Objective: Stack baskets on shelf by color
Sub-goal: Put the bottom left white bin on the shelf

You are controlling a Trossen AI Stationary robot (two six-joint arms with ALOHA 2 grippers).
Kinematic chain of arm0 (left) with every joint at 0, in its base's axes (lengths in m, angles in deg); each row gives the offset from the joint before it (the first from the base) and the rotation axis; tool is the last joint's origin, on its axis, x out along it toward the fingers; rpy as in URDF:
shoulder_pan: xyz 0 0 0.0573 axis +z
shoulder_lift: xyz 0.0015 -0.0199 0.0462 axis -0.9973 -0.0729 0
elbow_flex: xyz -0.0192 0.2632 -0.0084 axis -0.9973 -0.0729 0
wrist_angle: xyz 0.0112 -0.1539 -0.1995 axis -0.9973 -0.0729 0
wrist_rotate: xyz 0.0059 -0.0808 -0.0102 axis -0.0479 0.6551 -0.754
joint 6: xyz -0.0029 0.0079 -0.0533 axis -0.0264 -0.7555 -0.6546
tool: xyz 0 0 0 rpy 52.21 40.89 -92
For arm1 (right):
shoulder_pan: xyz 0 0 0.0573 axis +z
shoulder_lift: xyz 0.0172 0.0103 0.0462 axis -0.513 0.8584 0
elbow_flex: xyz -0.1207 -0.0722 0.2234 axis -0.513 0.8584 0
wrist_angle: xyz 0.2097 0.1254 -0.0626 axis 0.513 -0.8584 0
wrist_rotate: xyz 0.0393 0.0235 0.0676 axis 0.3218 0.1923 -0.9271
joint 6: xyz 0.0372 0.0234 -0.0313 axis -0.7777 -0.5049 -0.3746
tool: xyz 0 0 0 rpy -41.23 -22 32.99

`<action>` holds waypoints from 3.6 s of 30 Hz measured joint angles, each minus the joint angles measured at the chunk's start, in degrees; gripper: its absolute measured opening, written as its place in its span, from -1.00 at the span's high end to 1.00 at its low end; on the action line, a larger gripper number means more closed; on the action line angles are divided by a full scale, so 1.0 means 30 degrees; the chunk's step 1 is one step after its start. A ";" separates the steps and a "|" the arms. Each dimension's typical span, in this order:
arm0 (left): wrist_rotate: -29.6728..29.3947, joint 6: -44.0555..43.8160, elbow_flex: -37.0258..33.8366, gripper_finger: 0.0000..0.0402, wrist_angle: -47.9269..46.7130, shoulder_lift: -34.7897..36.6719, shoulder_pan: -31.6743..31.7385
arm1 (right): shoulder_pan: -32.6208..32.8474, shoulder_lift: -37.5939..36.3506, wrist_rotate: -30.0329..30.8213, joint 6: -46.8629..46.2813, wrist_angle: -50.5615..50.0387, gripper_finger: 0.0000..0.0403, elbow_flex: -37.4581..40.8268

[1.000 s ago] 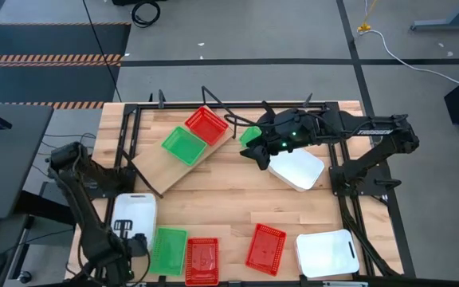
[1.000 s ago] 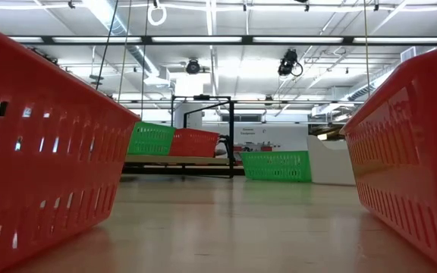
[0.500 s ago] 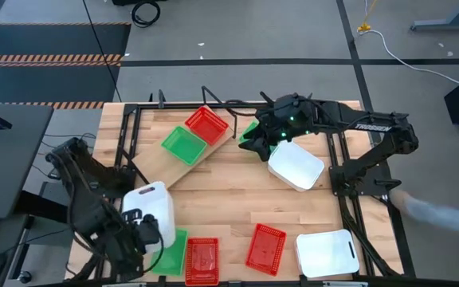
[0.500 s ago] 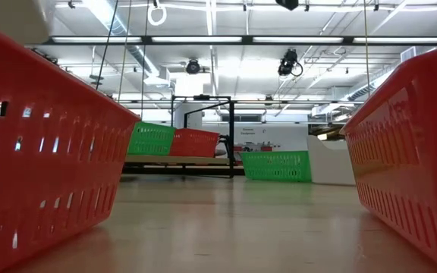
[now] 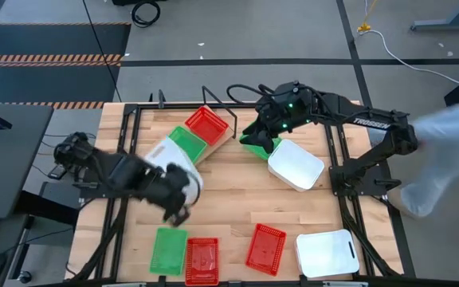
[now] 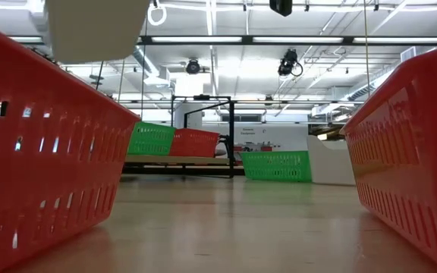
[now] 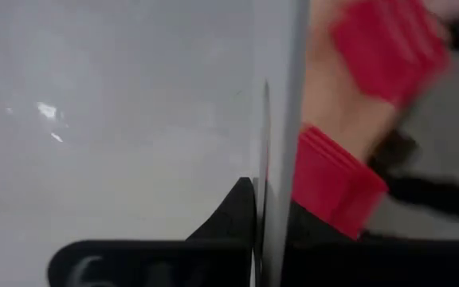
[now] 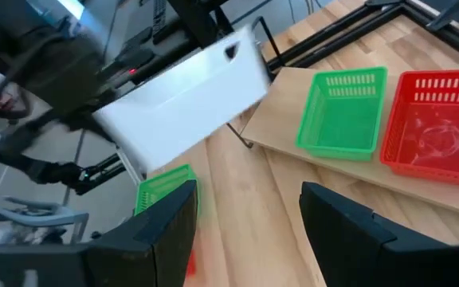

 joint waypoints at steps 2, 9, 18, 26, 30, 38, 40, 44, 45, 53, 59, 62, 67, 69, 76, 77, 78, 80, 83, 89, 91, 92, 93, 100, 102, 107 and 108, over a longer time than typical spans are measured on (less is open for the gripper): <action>0.0000 -0.0742 -0.0002 0.97 -0.0885 0.0000 0.1135 | -0.0143 0.0000 -0.0330 0.0000 -0.0002 -0.12 0.0000; 0.0003 0.1151 -0.0007 0.97 -0.1551 -0.0057 0.3540 | -0.0263 0.0000 -0.0808 0.0012 -0.0006 -0.12 0.0000; 0.3230 0.2691 -0.1438 0.98 -0.1946 -0.0721 0.5009 | -0.0253 -0.0015 -0.1925 0.0357 -0.0089 -0.12 0.0000; 0.4564 0.2824 -0.5308 0.98 -0.0203 -0.0707 0.5381 | -0.0276 -0.0015 -0.2276 0.0423 -0.0341 -0.12 0.0000; 0.4645 0.2964 -0.6196 0.98 0.0973 -0.0683 0.5359 | -0.0322 -0.0015 -0.2439 0.0641 -0.0483 -0.12 0.0000; 0.5434 0.3477 -0.8839 0.98 0.1732 -0.0670 0.5639 | -0.0322 -0.0015 -0.2439 0.0648 -0.0801 -0.12 0.0000; 0.5497 0.3569 -0.9451 0.97 0.2519 -0.0670 0.5753 | -0.0322 -0.0015 -0.2439 0.0648 -0.0885 -0.12 0.0000; 0.5775 0.3782 -1.0555 0.97 0.3754 -0.0670 0.5995 | -0.0318 -0.0015 -0.2476 0.0648 -0.0920 -0.12 0.0000; 0.5768 0.3782 -1.0810 0.97 0.3885 -0.0670 0.6016 | -0.0314 -0.0015 -0.2476 0.0648 -0.0924 -0.12 0.0000; 0.5680 0.4380 -1.2293 0.95 0.4177 -0.0663 0.6666 | -0.0307 -0.0015 -0.2476 0.0641 -0.0946 -0.12 0.0000; 0.5613 0.4583 -1.3318 0.94 0.4397 -0.0663 0.7433 | -0.0307 -0.0015 -0.2468 0.0634 -0.0946 -0.12 0.0000; 0.5608 0.4805 -1.3674 0.94 0.4511 -0.0663 0.7636 | -0.0307 -0.0015 -0.2468 0.0634 -0.0980 -0.12 0.0000; 0.5038 0.4933 -1.4034 0.92 0.4496 -0.0663 0.7720 | -0.0307 -0.0015 -0.2461 0.0634 -0.1077 -0.12 0.0000; 0.4807 0.4922 -1.4072 0.88 0.4518 -0.0663 0.7720 | -0.0307 -0.0015 -0.2454 0.0634 -0.1084 -0.12 0.0000; 0.4126 0.5217 -1.4090 0.71 0.4606 -0.0663 0.7720 | -0.0307 -0.0015 -0.2454 0.0299 -0.1084 -0.12 0.0000; 0.4129 0.5326 -1.4090 0.69 0.4638 -0.0663 0.7720 | -0.0307 -0.0015 -0.2454 0.0303 -0.1084 -0.12 0.0000; 0.4129 0.5437 -1.4090 0.66 0.4627 -0.0663 0.7720 | -0.0307 -0.0015 -0.2446 0.0306 -0.1084 -0.12 0.0000; 0.4165 0.5672 -1.4035 0.61 0.4427 -0.0663 0.7720 | -0.0307 -0.0015 -0.2446 0.0313 -0.1084 -0.12 0.0000; 0.4124 0.6152 -1.3625 0.54 0.3799 -0.0663 0.7720 | -0.0307 -0.0015 -0.2413 0.0321 -0.1070 -0.12 0.0000; 0.3258 0.7166 -1.2515 0.46 0.2957 -0.0663 0.7720 | -0.0300 -0.0015 -0.2257 0.0328 -0.1034 -0.12 0.0000; 0.3218 0.7352 -1.2349 0.44 0.2916 -0.0663 0.7720 | -0.0300 -0.0015 -0.2257 0.0328 -0.1025 -0.12 0.0000; 0.3218 0.7359 -1.2342 0.44 0.2919 -0.0663 0.7720 | -0.0300 -0.0015 -0.2257 0.0321 -0.1026 -0.12 0.0000; 0.3225 0.7352 -1.2342 0.44 0.2813 -0.0663 0.7720 | -0.0300 -0.0015 -0.2250 0.0313 -0.1019 -0.12 0.0000; 0.3218 0.7656 -1.2342 0.45 0.0788 -0.0663 0.7720 | -0.0300 -0.0015 -0.2250 0.0152 -0.1026 -0.12 0.0000; 0.3224 0.8089 -1.2342 0.46 0.0239 -0.0663 0.7720 | -0.0300 -0.0015 -0.2250 0.0146 -0.1026 -0.12 0.0000; 0.3221 0.8021 -1.2342 0.45 0.0096 -0.0663 0.7713 | -0.0300 -0.0015 -0.2264 0.0131 -0.1026 -0.12 0.0000; 0.3225 0.7907 -1.2342 0.45 0.0107 -0.0663 0.7713 | -0.0300 -0.0015 -0.2264 0.0131 -0.1026 -0.12 0.0000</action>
